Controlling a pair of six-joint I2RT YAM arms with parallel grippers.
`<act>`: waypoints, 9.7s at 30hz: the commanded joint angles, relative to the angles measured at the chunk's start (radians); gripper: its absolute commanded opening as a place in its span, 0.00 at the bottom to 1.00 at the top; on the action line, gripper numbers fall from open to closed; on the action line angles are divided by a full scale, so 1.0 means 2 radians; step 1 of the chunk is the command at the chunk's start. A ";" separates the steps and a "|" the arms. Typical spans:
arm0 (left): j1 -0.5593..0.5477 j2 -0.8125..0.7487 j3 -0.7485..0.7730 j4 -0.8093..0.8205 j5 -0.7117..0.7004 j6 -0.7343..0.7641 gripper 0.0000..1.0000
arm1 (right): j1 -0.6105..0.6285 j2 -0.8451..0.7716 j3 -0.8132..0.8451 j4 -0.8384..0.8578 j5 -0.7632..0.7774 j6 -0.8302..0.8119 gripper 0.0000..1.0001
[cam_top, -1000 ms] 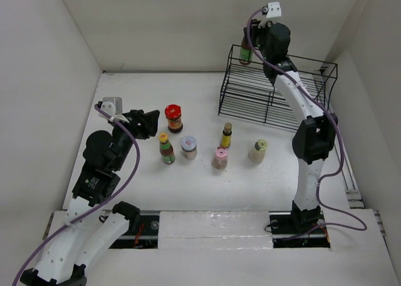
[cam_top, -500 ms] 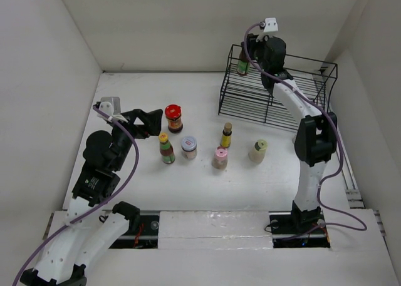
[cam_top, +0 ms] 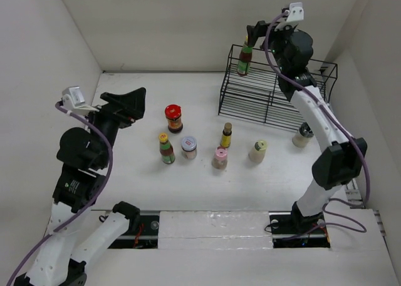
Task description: Organize the condiment bottles
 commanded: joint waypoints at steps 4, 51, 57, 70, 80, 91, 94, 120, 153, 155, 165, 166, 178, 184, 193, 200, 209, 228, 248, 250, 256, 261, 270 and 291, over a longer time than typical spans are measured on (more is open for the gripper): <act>-0.001 -0.024 0.038 0.040 -0.001 -0.075 1.00 | 0.075 -0.096 -0.103 -0.015 -0.032 -0.035 1.00; 0.043 -0.043 -0.006 0.070 0.060 -0.097 1.00 | 0.307 -0.056 -0.275 0.006 -0.202 -0.093 0.93; 0.037 -0.060 -0.025 0.046 0.038 -0.053 1.00 | 0.317 -0.033 -0.263 0.006 -0.212 -0.098 0.97; 0.037 -0.066 -0.122 -0.020 0.023 0.025 1.00 | 0.333 0.049 -0.191 0.013 -0.223 -0.102 1.00; 0.037 -0.066 -0.153 -0.008 0.006 0.052 1.00 | 0.333 0.102 -0.169 0.096 -0.192 -0.086 0.95; 0.037 -0.075 -0.153 -0.013 0.005 0.062 0.94 | 0.333 0.079 -0.186 0.217 -0.203 -0.024 0.24; 0.037 -0.075 -0.153 -0.013 0.005 0.066 0.93 | 0.315 0.042 -0.179 0.217 -0.203 -0.020 0.21; 0.042 -0.061 -0.153 -0.004 0.025 0.066 0.90 | 0.014 -0.007 0.104 -0.047 -0.088 -0.031 0.17; 0.042 -0.052 -0.153 0.001 0.027 0.066 0.90 | 0.008 -0.013 0.064 -0.060 -0.117 -0.069 0.16; 0.042 -0.056 -0.153 0.001 0.027 0.066 0.90 | 0.008 -0.007 0.058 -0.060 -0.111 -0.069 0.16; 0.042 -0.056 -0.153 0.001 0.027 0.066 0.90 | 0.012 0.026 0.022 -0.056 -0.111 -0.063 0.16; 0.042 -0.056 -0.153 0.001 0.027 0.066 0.90 | 0.012 0.026 0.014 -0.051 -0.111 -0.063 0.16; 0.042 -0.056 -0.153 0.001 0.027 0.066 0.90 | 0.017 0.015 -0.039 -0.017 -0.076 -0.038 0.88; 0.042 -0.052 -0.153 0.001 0.027 0.066 0.90 | 0.017 -0.025 -0.029 -0.017 -0.050 -0.049 1.00; 0.042 -0.052 -0.153 0.001 0.027 0.066 0.90 | 0.098 -0.102 -0.120 -0.027 -0.041 -0.097 0.85; 0.042 -0.052 -0.153 0.001 0.027 0.066 0.90 | 0.210 -0.024 -0.166 -0.027 -0.112 -0.089 0.81; 0.042 -0.052 -0.153 0.001 0.027 0.066 0.90 | 0.243 0.092 -0.092 -0.060 -0.128 -0.102 1.00; 0.042 -0.056 -0.153 0.001 0.027 0.066 0.90 | 0.258 0.246 0.051 -0.051 -0.137 -0.092 0.85; 0.042 -0.061 -0.153 0.001 0.023 0.066 0.90 | 0.196 -0.070 -0.029 0.047 -0.176 -0.059 0.38; 0.042 -0.061 -0.153 0.001 0.023 0.066 0.90 | 0.161 -0.084 -0.016 0.030 -0.157 -0.059 0.36; 0.042 -0.061 -0.153 0.001 0.028 0.066 0.90 | 0.070 -0.099 0.050 -0.026 -0.111 -0.059 0.36; 0.042 -0.061 -0.153 0.001 0.028 0.066 0.90 | -0.015 -0.052 0.143 -0.072 -0.097 -0.054 0.36; 0.042 -0.056 -0.153 0.001 0.028 0.066 0.90 | -0.066 0.042 0.229 -0.094 -0.098 -0.065 0.35; 0.042 -0.052 -0.153 0.001 0.028 0.066 0.90 | -0.088 0.065 0.127 -0.089 -0.113 -0.051 0.35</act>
